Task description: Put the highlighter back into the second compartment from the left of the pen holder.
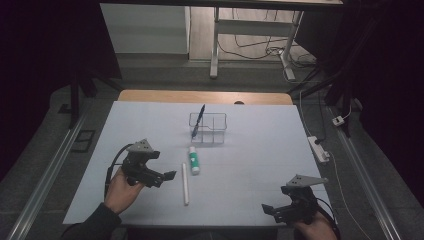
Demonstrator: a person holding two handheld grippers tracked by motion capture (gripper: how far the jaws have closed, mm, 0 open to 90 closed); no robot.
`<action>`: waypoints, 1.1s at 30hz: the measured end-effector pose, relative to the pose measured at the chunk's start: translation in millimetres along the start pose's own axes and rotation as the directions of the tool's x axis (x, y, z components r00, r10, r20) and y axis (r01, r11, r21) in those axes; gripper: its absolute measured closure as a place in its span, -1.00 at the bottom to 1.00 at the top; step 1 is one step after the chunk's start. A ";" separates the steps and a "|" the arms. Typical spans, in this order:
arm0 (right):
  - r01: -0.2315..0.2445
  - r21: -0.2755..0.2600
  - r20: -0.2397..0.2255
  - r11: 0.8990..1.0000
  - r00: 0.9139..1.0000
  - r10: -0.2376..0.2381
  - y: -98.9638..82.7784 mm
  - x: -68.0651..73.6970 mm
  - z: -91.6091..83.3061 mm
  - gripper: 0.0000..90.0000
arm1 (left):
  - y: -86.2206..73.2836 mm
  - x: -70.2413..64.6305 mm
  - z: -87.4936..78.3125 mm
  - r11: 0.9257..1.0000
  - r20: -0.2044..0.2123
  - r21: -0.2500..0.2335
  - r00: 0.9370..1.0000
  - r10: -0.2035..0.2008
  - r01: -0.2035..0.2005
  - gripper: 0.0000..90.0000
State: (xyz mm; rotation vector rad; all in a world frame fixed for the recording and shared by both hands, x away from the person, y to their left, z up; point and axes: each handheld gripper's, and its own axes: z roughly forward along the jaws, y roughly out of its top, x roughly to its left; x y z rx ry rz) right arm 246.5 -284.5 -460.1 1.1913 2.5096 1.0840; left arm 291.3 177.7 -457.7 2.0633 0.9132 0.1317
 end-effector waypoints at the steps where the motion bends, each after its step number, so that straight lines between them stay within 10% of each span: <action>1: 0.000 0.000 0.000 1.000 1.000 0.000 0.0 0.1 -0.1 -0.95 | -1.2 -2.1 0.6 1.000 0.000 0.009 1.000 -0.001 0.001 -1.00; 14: 0.013 0.007 0.001 1.000 1.000 -0.013 0.2 1.2 0.7 -0.95 | -16.0 -35.1 35.7 0.982 0.023 0.172 0.996 0.082 -0.084 -0.56; 26: 0.019 0.009 0.002 1.000 1.000 -0.020 0.3 1.9 0.9 -0.95 | -23.1 -57.2 58.6 0.952 0.058 0.261 0.987 0.149 -0.159 0.97; 33: 0.021 0.011 0.001 1.000 1.000 -0.021 0.3 2.1 1.0 -0.95 | -29.5 -70.6 71.8 0.939 0.090 0.290 0.982 0.165 -0.184 0.98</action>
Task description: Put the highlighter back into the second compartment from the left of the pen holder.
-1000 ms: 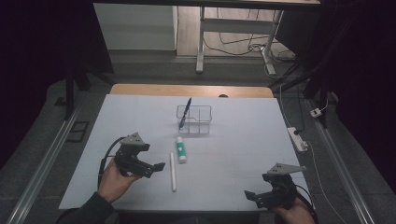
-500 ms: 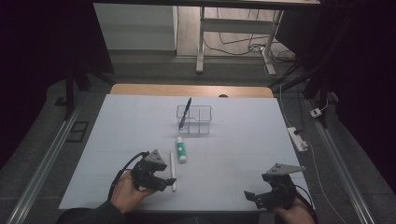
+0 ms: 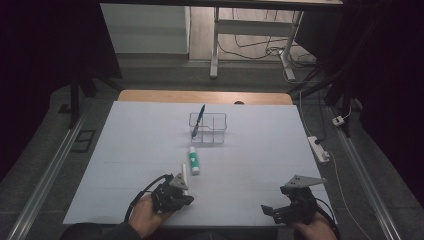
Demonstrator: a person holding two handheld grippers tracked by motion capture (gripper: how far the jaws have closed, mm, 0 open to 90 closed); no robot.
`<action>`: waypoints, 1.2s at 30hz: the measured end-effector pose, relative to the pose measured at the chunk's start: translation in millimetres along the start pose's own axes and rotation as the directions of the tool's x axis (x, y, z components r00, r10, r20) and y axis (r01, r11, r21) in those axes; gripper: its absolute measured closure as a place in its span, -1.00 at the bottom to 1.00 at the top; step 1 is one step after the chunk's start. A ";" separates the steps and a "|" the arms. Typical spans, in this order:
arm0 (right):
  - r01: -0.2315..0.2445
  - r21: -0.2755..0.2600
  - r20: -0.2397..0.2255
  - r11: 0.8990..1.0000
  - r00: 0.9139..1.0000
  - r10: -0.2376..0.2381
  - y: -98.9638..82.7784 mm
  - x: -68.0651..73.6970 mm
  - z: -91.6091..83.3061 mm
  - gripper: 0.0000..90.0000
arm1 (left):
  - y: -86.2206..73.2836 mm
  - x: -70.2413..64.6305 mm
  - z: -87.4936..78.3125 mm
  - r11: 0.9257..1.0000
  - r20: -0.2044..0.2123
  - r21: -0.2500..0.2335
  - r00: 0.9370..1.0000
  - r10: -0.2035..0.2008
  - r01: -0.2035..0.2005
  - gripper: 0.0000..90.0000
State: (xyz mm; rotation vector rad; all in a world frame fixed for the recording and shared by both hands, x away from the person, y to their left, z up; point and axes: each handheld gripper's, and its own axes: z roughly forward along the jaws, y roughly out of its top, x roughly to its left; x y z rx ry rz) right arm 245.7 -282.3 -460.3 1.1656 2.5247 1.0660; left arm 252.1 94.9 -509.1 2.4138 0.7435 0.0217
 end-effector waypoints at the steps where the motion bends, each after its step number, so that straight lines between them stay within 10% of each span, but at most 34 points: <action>1: 0.000 0.000 0.000 1.000 1.000 0.000 0.0 0.0 0.0 -0.95 | -0.2 -1.3 1.5 1.000 0.001 0.006 1.000 0.000 0.000 0.98; 36: 0.002 0.004 -0.004 1.000 1.000 -0.002 0.2 0.4 0.4 -0.95 | -21.8 34.9 -9.6 0.987 -0.102 0.084 0.987 -0.127 0.135 0.98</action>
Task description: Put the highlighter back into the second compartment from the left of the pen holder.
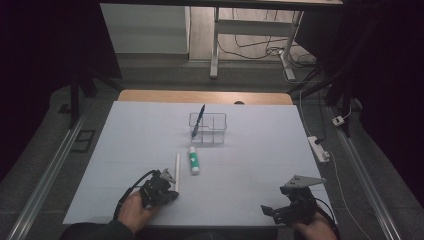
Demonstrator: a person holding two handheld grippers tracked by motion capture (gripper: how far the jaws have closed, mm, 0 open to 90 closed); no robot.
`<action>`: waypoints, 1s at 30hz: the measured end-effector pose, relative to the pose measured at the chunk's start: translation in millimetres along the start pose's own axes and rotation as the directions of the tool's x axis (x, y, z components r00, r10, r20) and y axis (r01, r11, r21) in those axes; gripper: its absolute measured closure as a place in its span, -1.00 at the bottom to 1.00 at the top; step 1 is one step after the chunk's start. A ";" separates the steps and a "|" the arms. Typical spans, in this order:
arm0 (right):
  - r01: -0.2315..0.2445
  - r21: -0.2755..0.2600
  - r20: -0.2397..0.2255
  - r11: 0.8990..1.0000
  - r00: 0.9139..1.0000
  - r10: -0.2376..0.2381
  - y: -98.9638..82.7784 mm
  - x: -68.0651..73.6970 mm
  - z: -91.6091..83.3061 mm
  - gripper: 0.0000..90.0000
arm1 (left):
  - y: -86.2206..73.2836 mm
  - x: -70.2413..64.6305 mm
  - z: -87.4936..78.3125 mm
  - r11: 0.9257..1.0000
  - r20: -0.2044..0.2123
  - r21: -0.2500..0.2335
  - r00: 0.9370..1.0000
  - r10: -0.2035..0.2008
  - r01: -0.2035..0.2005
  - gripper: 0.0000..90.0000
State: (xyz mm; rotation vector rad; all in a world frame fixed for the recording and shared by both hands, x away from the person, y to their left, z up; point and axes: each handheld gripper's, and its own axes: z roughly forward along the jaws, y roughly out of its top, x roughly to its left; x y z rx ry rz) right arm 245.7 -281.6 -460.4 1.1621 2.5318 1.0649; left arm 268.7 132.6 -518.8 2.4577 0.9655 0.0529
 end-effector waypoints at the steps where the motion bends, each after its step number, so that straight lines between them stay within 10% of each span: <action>1: 0.002 0.000 0.000 1.000 1.000 -0.002 0.0 -0.1 0.0 -0.95 | -0.2 1.8 -0.6 1.000 -0.007 0.001 1.000 -0.004 0.004 0.98; 11: 0.009 0.003 -0.001 1.000 1.000 -0.009 0.1 0.1 0.2 -0.95 | -0.6 16.8 -3.6 0.999 -0.043 -0.003 0.998 -0.052 0.052 0.98; 30: 0.009 0.005 -0.002 1.000 1.000 -0.009 0.0 0.0 0.3 -0.95 | 12.8 15.5 3.8 1.000 -0.080 -0.006 0.997 -0.022 0.022 0.98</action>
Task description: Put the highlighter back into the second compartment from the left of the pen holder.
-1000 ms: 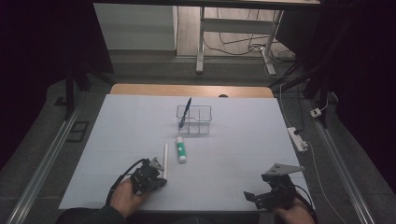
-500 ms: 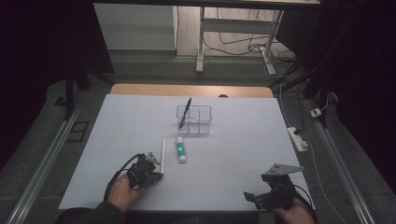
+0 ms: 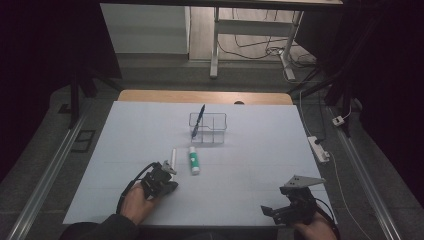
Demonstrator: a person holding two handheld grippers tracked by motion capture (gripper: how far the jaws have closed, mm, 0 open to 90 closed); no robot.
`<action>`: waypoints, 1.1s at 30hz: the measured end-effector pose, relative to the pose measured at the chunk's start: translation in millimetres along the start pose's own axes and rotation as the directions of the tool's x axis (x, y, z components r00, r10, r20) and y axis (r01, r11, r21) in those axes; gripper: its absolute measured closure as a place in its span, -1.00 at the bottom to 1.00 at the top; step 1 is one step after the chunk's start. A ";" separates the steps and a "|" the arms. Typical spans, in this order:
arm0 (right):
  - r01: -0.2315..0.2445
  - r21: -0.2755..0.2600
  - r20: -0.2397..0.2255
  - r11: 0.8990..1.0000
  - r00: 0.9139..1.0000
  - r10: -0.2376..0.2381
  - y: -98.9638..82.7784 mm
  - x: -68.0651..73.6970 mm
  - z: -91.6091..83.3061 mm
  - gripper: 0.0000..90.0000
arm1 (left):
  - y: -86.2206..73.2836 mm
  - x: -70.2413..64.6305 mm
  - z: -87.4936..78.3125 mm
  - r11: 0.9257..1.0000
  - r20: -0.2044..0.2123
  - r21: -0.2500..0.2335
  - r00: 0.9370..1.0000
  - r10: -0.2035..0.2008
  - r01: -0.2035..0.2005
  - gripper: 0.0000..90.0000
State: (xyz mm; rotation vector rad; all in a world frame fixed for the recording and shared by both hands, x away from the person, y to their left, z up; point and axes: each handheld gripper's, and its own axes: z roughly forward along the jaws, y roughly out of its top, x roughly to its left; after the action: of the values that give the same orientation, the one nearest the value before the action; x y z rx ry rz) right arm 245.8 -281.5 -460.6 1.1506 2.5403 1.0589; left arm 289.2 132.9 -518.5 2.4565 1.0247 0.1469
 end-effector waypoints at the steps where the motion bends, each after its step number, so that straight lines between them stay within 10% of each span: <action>1: 0.000 0.000 0.000 1.000 1.000 0.000 0.0 0.0 0.0 -0.95 | -0.6 1.8 -0.3 1.000 0.006 -0.001 1.000 -0.009 0.009 0.98; 33: 0.006 0.003 0.002 1.000 1.000 -0.006 0.0 0.7 0.2 -0.95 | -19.2 47.0 -15.9 0.977 -0.071 0.047 0.977 -0.203 0.207 0.96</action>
State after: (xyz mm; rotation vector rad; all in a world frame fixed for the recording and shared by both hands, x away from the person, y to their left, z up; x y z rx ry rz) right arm 245.4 -280.9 -460.7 1.1430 2.5429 1.0527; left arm 306.1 183.4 -517.1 2.3890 1.3196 0.1338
